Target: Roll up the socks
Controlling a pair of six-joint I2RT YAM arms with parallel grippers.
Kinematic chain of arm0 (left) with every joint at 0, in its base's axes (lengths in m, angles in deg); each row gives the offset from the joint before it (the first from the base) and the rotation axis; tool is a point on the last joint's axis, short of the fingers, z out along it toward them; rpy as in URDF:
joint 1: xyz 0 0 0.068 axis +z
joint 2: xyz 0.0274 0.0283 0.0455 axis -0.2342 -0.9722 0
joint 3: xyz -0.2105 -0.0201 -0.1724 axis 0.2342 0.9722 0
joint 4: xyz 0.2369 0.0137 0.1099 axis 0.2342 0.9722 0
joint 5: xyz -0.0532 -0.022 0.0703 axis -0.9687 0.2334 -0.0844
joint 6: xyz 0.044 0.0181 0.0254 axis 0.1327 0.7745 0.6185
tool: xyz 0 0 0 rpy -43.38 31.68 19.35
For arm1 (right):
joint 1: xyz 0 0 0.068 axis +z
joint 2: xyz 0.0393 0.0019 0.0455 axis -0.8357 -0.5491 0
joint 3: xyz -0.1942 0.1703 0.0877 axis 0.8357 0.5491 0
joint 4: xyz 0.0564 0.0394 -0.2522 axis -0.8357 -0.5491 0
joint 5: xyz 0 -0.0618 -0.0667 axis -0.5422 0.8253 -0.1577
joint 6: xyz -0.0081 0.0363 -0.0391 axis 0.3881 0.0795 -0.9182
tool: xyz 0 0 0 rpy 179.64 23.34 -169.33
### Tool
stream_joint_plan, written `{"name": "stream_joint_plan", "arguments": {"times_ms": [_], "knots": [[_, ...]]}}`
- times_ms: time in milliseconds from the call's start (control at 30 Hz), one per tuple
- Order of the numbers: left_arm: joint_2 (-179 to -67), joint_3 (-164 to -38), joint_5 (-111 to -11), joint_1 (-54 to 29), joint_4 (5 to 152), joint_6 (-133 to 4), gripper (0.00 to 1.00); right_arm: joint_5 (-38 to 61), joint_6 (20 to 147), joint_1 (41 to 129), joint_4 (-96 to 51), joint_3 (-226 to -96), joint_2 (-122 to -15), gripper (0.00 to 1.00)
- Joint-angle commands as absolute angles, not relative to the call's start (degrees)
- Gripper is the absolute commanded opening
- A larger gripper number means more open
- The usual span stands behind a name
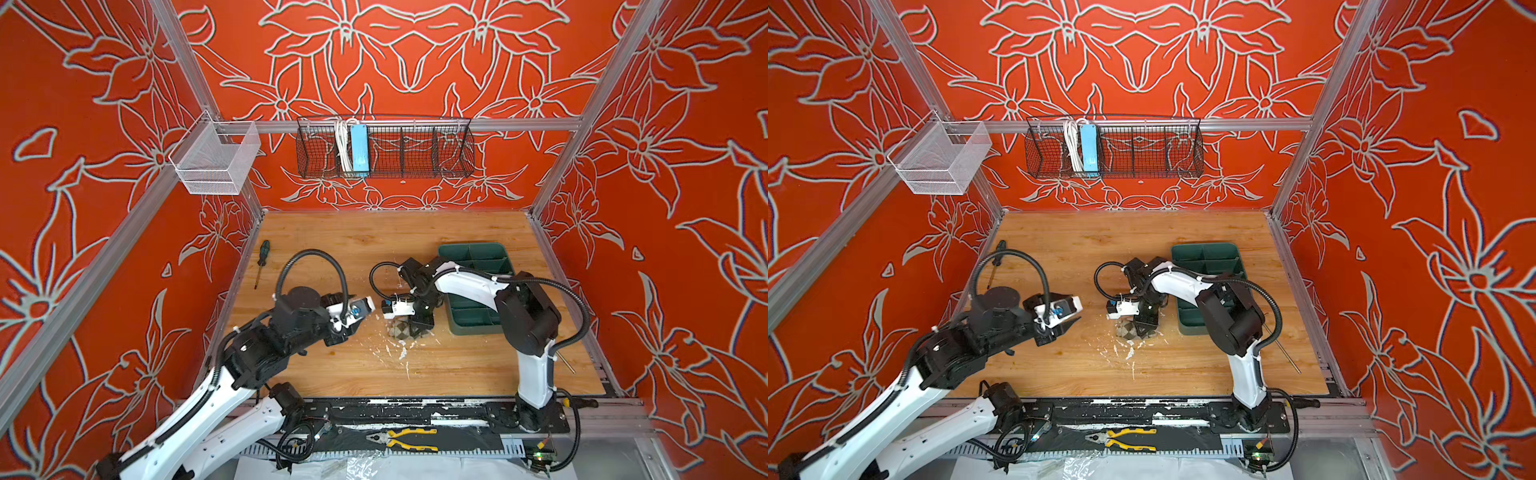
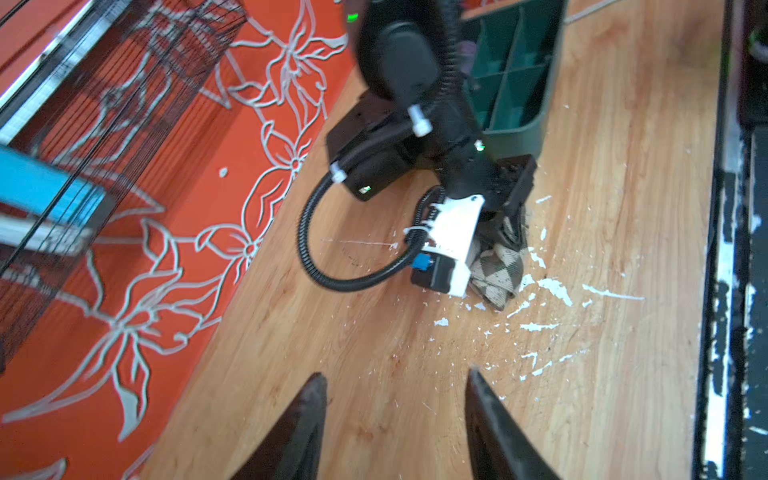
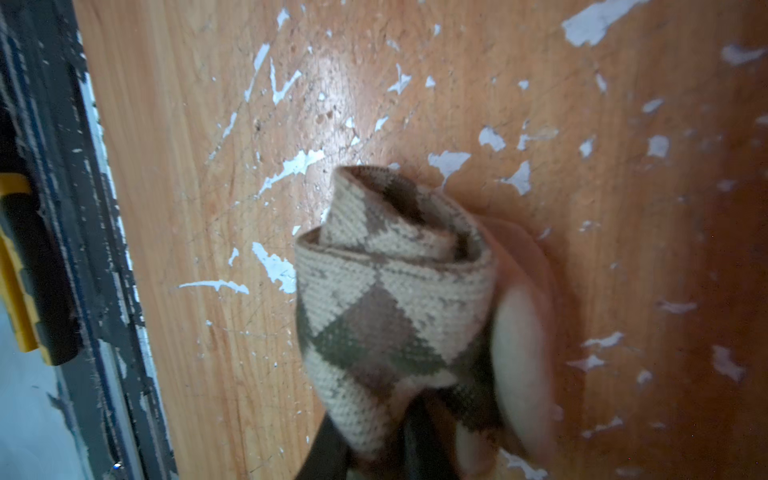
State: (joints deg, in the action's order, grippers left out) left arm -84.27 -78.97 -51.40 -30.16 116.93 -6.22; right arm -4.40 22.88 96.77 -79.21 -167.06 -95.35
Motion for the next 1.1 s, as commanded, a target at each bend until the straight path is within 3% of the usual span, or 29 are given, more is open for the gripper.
{"name": "stream_joint_plan", "arguments": {"times_ms": [0, 100, 300, 600, 967, 1067], "knots": [[-93.81, -73.41, -37.93, -40.37, 111.26, 3.72, 0.53, -6.74, 21.97, 95.34, -83.35, -167.80, -99.27, 0.03], [-105.30, -69.45, -31.96, -45.40, 102.35, 6.66, 0.54, -6.97, 21.14, 94.45, -85.03, -169.07, -100.49, 0.04], [-120.34, -71.42, -30.74, -45.65, 91.20, 0.93, 0.54, -8.28, 20.06, 94.22, -85.82, -168.96, -100.74, 0.04], [-126.89, -73.77, -30.88, -45.60, 87.62, -5.86, 0.54, -9.39, 19.48, 94.08, -84.99, -167.86, -100.52, 0.04], [-136.53, -77.97, -33.06, -43.45, 94.25, -10.32, 0.51, -8.83, 18.77, 93.96, -84.94, -167.69, -97.68, 0.08], [-137.96, -78.82, -32.56, -42.39, 94.79, -11.21, 0.42, -9.04, 18.74, 93.96, -85.03, -167.36, -96.63, 0.09]]}}
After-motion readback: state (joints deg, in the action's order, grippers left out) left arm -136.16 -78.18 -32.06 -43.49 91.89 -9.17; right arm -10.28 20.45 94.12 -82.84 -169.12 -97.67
